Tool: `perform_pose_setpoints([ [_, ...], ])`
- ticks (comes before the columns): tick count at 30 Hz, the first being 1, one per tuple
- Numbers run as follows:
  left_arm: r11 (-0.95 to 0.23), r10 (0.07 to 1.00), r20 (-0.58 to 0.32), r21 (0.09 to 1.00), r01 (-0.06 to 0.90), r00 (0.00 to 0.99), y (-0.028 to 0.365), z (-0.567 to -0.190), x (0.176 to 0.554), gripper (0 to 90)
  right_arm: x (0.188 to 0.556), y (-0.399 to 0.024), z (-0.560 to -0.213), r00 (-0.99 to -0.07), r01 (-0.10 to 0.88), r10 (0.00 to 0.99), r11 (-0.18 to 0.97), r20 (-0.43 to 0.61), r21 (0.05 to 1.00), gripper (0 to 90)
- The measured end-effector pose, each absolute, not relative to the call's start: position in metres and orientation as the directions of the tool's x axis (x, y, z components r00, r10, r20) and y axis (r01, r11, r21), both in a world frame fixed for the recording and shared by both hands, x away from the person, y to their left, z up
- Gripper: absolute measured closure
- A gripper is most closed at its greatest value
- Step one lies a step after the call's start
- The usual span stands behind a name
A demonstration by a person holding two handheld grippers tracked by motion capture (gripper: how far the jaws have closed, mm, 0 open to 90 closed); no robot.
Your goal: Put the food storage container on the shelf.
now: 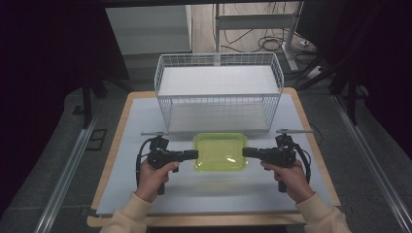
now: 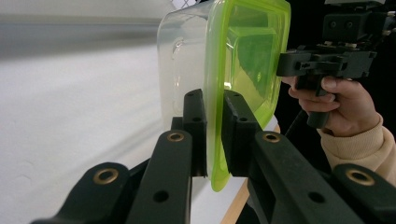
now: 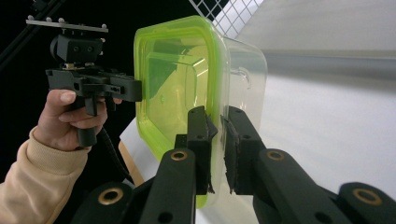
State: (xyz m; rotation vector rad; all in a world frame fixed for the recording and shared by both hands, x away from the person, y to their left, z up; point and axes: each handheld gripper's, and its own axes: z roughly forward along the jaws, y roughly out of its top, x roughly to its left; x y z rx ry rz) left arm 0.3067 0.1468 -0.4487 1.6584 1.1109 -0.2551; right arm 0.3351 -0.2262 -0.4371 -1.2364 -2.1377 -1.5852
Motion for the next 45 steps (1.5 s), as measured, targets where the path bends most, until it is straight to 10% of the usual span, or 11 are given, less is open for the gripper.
perform_pose_setpoints([
  [45, 0.031, 0.553, -0.59, 0.72, 0.694, 0.587, 0.153, -0.376, 0.335, 82.0, 0.364, -0.216, -0.362, -0.684, 0.64, 0.507, 0.071, 0.524, 0.765, 81.9],
])
